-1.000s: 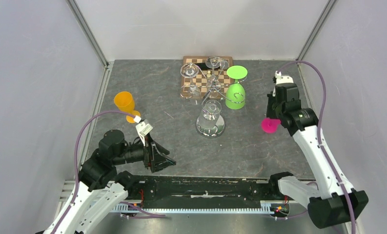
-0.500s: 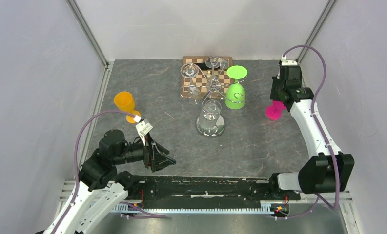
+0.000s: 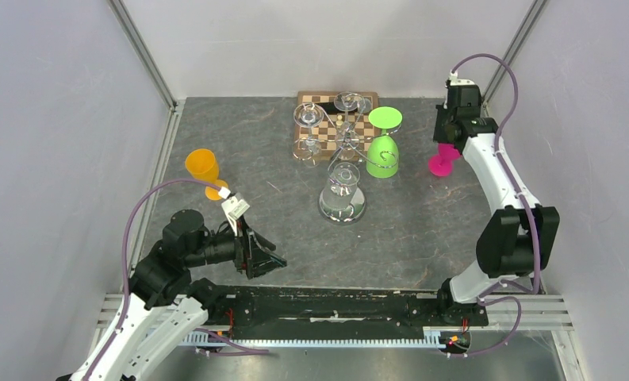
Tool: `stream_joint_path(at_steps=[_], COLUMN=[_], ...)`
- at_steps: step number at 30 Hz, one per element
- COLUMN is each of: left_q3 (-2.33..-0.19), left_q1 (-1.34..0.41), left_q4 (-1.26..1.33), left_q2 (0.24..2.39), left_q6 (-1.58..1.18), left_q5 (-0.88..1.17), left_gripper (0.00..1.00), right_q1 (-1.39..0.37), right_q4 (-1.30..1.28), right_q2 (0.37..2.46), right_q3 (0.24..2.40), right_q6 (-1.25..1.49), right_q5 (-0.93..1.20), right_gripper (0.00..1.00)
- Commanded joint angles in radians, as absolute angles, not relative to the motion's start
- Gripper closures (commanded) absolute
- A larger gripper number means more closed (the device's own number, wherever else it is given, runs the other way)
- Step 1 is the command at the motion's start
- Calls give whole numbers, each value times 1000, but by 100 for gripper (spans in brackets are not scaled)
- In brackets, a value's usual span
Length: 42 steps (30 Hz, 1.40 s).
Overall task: Take the wine glass off the wine glass rack
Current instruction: Place the wine glass at the center of the board.
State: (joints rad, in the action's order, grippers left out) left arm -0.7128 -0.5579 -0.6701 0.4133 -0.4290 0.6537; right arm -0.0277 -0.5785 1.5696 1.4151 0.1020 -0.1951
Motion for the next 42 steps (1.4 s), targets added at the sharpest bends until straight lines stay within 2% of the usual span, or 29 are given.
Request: stream_joint_path(at_steps=[1, 22, 29, 32, 34, 42], left_q3=[-706, -708, -708, -707, -708, -708], left_q1=[-557, -557, -557, -557, -557, -557], left_q4=[-629, -632, -633, -633, -634, -635], left_q2=[421, 442, 438, 438, 436, 428], left_q6=[-457, -455, -456, -455, -456, -455], left_q5=[639, 637, 637, 637, 637, 637], left_gripper=[21, 21, 21, 21, 21, 21], right_q1=[-23, -23, -23, -23, -23, -24], right_q4=[-536, -518, -527, -534, -545, -572], right_q2=[1617, 1761, 1766, 1758, 1752, 1673], right_q3=[1510, 1552, 1558, 1572, 1591, 1647], right_q6=[89, 72, 73, 73, 72, 63], right_q5=[-193, -184, -187, -201, -206, -226], right_gripper=[100, 100, 84, 69, 62, 46])
